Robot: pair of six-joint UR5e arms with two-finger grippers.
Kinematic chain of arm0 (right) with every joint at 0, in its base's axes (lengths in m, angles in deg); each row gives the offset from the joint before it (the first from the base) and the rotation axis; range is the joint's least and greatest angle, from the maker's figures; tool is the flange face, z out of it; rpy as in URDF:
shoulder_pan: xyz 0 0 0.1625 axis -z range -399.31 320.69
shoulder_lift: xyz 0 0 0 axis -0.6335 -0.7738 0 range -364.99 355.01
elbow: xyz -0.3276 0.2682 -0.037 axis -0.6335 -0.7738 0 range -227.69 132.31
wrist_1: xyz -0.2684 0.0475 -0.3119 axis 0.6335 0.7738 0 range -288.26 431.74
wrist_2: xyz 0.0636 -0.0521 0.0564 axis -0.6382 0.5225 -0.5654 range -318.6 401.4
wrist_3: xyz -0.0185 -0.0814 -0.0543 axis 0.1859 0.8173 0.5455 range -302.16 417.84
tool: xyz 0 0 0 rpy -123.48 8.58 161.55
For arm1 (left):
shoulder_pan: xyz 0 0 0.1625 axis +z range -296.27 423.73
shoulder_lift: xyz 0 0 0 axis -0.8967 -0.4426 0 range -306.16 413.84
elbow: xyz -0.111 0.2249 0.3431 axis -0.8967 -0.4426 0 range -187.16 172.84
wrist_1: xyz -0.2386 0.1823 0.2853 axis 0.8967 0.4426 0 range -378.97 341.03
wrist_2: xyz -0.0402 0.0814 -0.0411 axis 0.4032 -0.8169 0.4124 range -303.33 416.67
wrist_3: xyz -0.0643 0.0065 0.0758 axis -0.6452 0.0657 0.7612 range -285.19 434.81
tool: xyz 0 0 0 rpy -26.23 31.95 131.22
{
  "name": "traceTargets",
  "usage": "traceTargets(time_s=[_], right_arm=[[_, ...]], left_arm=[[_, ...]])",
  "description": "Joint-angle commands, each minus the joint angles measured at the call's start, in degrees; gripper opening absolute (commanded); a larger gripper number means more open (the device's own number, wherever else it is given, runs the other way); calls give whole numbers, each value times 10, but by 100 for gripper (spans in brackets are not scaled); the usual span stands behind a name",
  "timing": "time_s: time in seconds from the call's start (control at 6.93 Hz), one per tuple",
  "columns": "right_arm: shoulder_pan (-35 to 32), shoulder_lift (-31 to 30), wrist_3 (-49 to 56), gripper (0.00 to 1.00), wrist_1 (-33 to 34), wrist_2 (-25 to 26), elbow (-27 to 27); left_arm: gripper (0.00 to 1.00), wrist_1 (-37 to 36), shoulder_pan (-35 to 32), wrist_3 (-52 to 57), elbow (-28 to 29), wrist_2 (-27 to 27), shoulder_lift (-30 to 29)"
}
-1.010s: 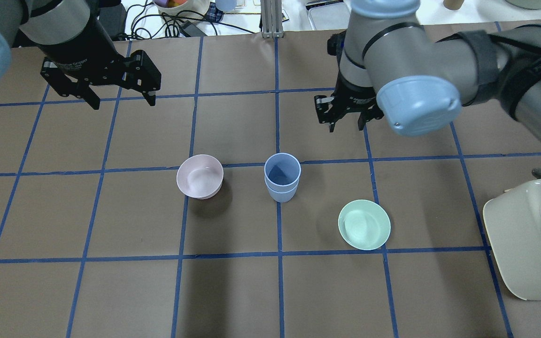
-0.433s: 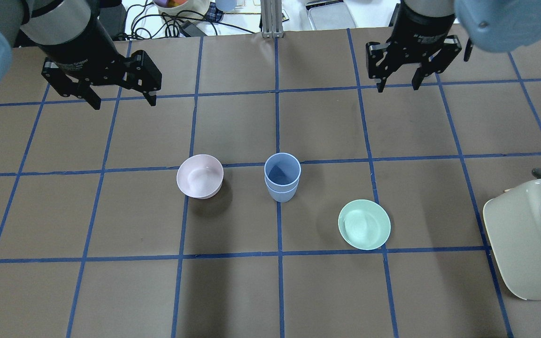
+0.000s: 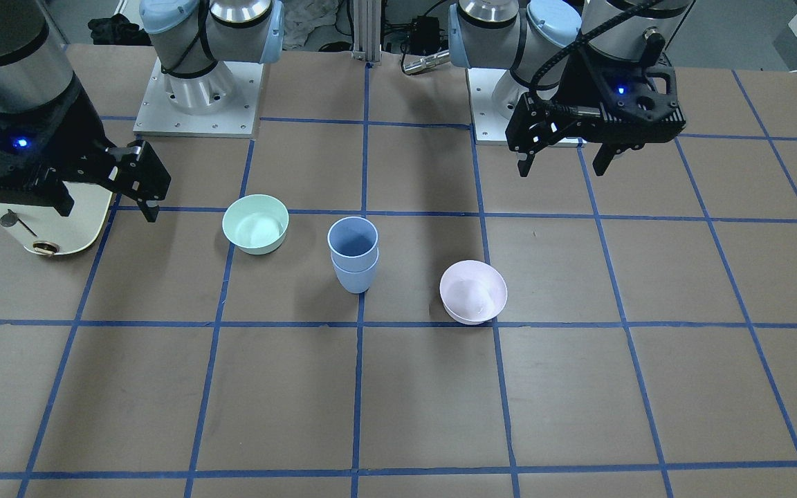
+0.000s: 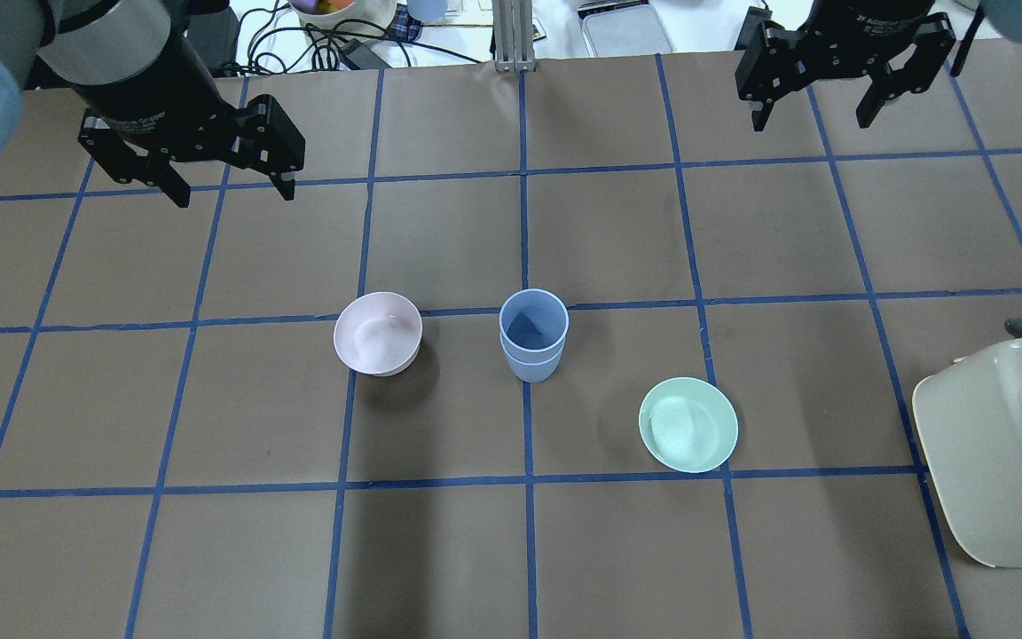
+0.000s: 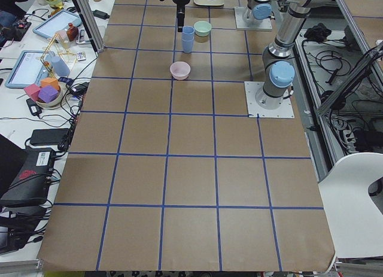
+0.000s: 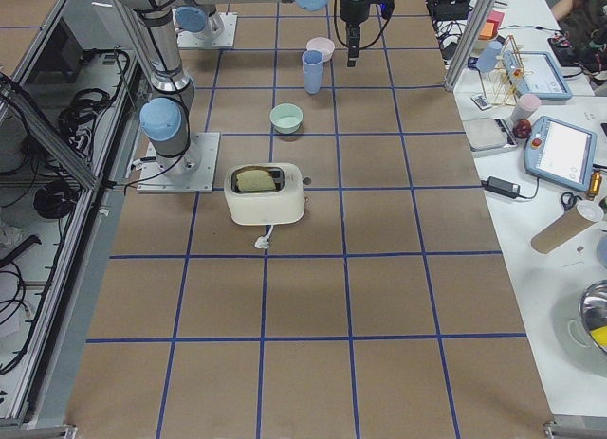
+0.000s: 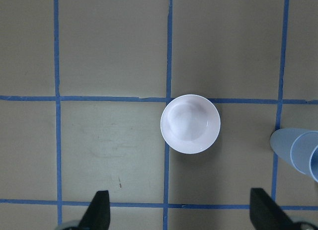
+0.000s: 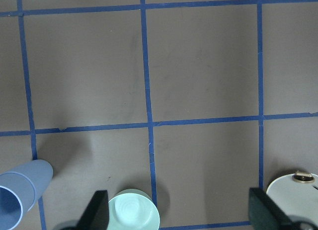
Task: Stack blue cups with both arms
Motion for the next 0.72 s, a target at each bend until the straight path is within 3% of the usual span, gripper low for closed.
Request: traceTargets(time_s=[0.0, 0.58], right_arm=[[5, -2, 1, 100, -2, 1, -1], [2, -3, 0, 100, -6, 0, -1]], left_arm=[[100, 0, 0, 0, 0, 1, -1], [100, 0, 1, 0, 0, 1, -1]])
